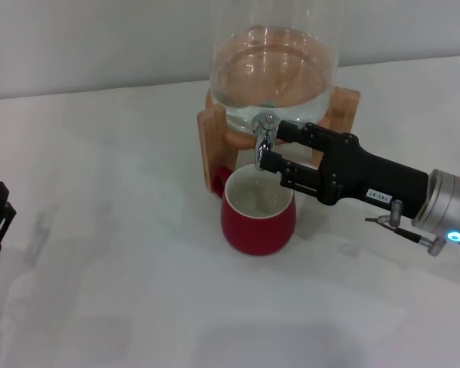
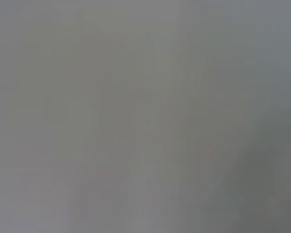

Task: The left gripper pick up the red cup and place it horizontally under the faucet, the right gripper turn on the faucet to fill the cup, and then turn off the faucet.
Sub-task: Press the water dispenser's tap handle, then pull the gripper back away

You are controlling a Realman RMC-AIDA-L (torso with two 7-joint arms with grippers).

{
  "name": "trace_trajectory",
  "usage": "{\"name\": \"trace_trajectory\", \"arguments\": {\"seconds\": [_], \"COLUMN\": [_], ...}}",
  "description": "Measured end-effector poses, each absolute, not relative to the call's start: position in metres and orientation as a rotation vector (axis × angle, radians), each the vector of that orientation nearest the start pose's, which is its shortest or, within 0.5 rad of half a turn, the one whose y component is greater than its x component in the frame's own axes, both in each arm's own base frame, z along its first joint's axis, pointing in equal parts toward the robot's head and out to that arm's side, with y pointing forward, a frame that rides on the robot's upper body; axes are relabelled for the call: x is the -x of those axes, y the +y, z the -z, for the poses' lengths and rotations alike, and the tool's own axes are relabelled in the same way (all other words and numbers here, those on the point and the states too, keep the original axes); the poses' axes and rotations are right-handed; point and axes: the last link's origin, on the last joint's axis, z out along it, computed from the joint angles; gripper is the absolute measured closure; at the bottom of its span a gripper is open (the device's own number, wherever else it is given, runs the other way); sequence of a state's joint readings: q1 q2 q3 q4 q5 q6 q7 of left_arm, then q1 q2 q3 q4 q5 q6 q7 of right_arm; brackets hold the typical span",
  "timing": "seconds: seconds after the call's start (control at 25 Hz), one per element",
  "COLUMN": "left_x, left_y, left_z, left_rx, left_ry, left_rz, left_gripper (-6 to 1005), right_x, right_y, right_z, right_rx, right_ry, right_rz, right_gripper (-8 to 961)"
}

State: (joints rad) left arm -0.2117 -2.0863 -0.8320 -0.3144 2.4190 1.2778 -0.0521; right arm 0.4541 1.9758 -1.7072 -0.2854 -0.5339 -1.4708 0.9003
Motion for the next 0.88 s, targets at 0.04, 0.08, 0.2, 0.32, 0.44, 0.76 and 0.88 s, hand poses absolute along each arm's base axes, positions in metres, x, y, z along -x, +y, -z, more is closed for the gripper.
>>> {"name": "trace_trajectory", "arguments": {"seconds": [0.04, 0.08, 0.2, 0.32, 0.44, 0.76, 0.88], "left_x": [0.3290, 0.3289, 0.3287, 0.3287, 0.3287, 0.3287, 0.3286], "left_y": [0.2666, 0.2665, 0.2663, 0.2663, 0.2664, 0.2664, 0.2664], "left_z": [0.0327, 0.0329, 0.0333, 0.0333, 0.0333, 0.0333, 0.0333], "left_rx": [1.624, 1.626, 1.629, 1.628, 1.628, 1.628, 1.628], "left_ry": [-0.484, -0.484, -0.484, -0.484, -0.484, -0.484, -0.484], "left_rz": [0.731, 0.731, 0.731, 0.731, 0.731, 0.731, 0.732], "left_gripper": [120, 120, 120, 120, 120, 119, 119], "right_x": [-0.2518, -0.2518, -0.2519, -0.2521, -0.2525, -0.2529, -0.2529], "right_y": [0.3120, 0.3120, 0.3116, 0.3110, 0.3102, 0.3106, 0.3110], "right_z": [0.0206, 0.0206, 0.0205, 0.0203, 0.0196, 0.0185, 0.0187], "right_rx": [2.355, 2.355, 2.354, 2.354, 2.350, 2.345, 2.345], "right_ry": [0.514, 0.515, 0.515, 0.515, 0.514, 0.511, 0.511], "right_rz": [-1.237, -1.236, -1.238, -1.241, -1.245, -1.245, -1.242], "right_gripper": [264, 264, 264, 264, 265, 265, 265]}}
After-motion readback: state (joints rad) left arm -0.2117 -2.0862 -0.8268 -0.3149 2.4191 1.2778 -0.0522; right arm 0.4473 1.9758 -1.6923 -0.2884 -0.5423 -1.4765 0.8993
